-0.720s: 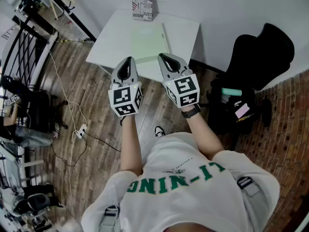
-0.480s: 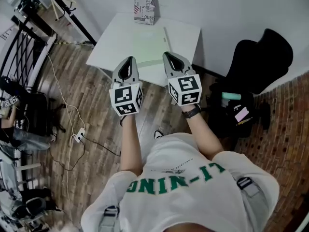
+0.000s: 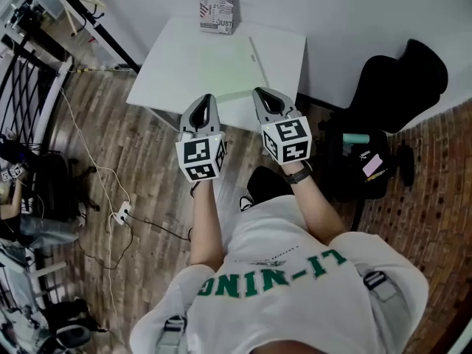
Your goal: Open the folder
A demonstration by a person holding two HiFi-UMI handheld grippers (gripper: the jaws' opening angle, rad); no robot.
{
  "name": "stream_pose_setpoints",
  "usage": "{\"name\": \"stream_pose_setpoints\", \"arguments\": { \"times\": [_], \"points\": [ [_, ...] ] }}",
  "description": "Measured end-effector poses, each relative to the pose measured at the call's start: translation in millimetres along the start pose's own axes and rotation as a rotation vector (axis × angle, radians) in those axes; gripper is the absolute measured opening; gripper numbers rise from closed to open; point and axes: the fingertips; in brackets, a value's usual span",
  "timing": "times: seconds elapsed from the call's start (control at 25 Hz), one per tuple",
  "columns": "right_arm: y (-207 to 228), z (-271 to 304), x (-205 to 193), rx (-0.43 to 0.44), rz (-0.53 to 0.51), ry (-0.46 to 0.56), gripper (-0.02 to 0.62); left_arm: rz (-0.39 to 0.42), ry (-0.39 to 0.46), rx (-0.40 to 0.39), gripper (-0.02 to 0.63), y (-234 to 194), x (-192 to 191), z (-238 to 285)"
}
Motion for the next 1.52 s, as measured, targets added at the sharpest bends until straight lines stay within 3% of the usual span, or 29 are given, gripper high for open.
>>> {"name": "stream_pose_setpoints", "arguments": {
  "times": [0.2,0.4,0.6,0.84,1.16,1.52],
  "points": [
    [25.2,49.3,-13.2,0.011,0.011,-0.025,0.017,-0.008,0.003,-0.028,0.015,-18.8,-9.2,49.8],
    [77.4,128.3,-13.2,0.018,0.069,-0.023,0.017,0.06,-0.019,-0.054,0.015,-43.9,-12.1,135.9],
    [115.1,184.2,-9.7,0.032,0.079,-0.024,0.017,0.065,-0.034,-0.054,0.015,-65.1,-14.5,200.6],
    [147.7,209.7,-56.9,0.017,0.139,-0.128,0.017,0.046,-0.117,-0.106,0.015,-67.3,-56.6,249.8],
    [180.6,184.7,-131.9,-0.114,0.254,-0.291,0.078,0.041,-0.209,-0.338,0.015,-37.9,-102.7,318.4],
    [188.4,138.4,-213.9,-0.302,0.444,-0.421,0.141,0.046,-0.299,-0.593,0.015,18.1,-153.0,342.9]
  ]
}}
Point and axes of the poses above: the fingertips, and each gripper's own axes: z forward along the fingers, y to its right, x out of its top, and after that the axes turned 12 degrees about y, right-handed
